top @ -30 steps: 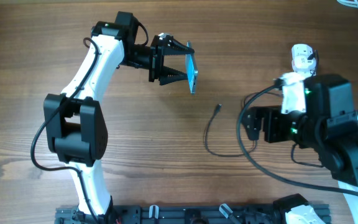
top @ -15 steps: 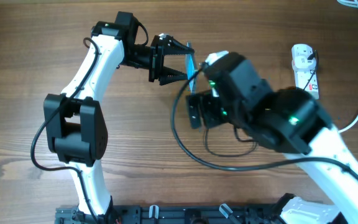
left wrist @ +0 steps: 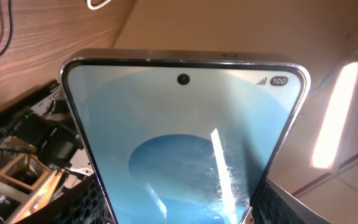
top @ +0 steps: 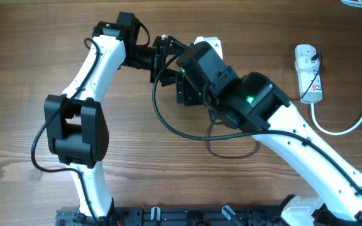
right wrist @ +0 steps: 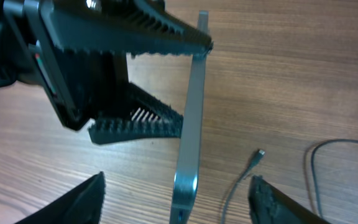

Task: Plug charger to phone and switch on socket

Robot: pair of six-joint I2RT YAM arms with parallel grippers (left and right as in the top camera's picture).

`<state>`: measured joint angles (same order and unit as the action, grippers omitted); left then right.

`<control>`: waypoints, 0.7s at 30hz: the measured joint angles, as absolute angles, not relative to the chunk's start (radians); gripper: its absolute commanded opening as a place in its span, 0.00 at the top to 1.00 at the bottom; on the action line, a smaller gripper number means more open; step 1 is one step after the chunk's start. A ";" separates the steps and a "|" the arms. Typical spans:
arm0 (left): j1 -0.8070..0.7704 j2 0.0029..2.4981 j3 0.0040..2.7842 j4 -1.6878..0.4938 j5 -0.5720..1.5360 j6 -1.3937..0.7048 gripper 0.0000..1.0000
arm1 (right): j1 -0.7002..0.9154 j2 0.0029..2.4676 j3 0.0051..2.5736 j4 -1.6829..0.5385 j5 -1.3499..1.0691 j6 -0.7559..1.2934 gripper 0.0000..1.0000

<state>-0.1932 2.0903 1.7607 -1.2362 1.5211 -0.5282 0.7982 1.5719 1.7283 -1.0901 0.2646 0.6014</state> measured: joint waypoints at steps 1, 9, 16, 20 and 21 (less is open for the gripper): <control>-0.193 2.090 1.761 -1.250 1.521 -0.530 0.36 | 0.798 1.572 1.728 -1.083 0.268 0.608 0.40; -0.193 2.090 1.761 -1.296 1.521 -0.537 0.36 | 0.798 1.602 1.729 -1.060 0.287 0.633 0.50; -0.193 2.090 1.761 -1.298 1.521 -0.567 0.36 | 0.798 1.607 1.729 -1.060 0.316 0.651 0.65; -0.193 2.090 1.761 -1.298 1.521 -0.572 0.36 | 0.798 1.607 1.729 -1.059 0.332 0.654 0.75; -0.193 2.090 1.761 -1.298 1.521 -0.575 0.36 | 0.798 1.607 1.729 -1.057 0.337 0.654 0.76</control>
